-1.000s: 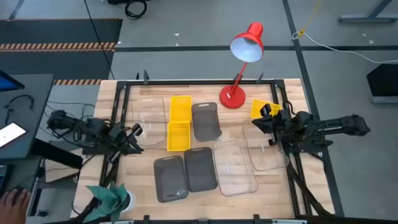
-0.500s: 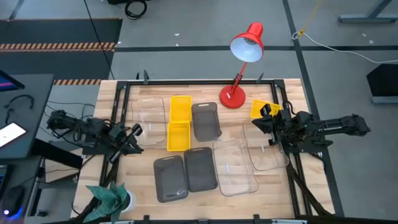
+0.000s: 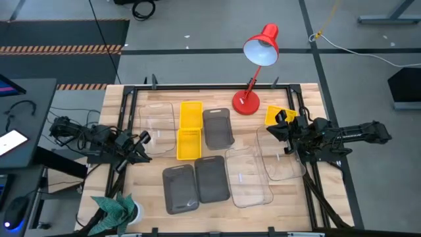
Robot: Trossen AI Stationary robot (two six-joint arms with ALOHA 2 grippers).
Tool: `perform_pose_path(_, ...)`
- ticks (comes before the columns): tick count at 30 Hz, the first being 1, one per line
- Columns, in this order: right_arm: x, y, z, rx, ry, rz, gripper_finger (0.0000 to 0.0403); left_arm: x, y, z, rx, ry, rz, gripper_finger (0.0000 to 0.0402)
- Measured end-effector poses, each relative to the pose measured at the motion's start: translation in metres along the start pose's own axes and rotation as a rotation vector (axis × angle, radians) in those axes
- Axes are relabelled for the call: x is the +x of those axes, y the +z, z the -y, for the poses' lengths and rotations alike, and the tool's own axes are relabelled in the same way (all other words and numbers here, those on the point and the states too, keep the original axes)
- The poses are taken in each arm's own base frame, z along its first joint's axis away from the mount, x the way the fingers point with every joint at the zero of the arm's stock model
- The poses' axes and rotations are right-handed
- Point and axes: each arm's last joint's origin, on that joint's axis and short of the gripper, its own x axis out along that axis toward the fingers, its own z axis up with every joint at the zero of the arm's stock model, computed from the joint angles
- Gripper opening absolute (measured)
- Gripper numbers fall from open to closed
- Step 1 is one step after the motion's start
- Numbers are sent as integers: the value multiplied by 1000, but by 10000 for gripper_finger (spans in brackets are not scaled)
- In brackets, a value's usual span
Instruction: Stack baskets by color
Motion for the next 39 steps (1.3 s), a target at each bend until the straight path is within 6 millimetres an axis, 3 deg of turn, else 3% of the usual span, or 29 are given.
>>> perform_pose_path(31,0,0,0,-2,-5,2,13,0,0,0,0,0,0,34)
perform_pose_path(36,0,5,3,-18,-134,65,13,0,0,0,-12,0,0,30)
perform_pose_path(39,-1,9,7,57,-277,140,13,0,0,0,-111,-1,2,33)
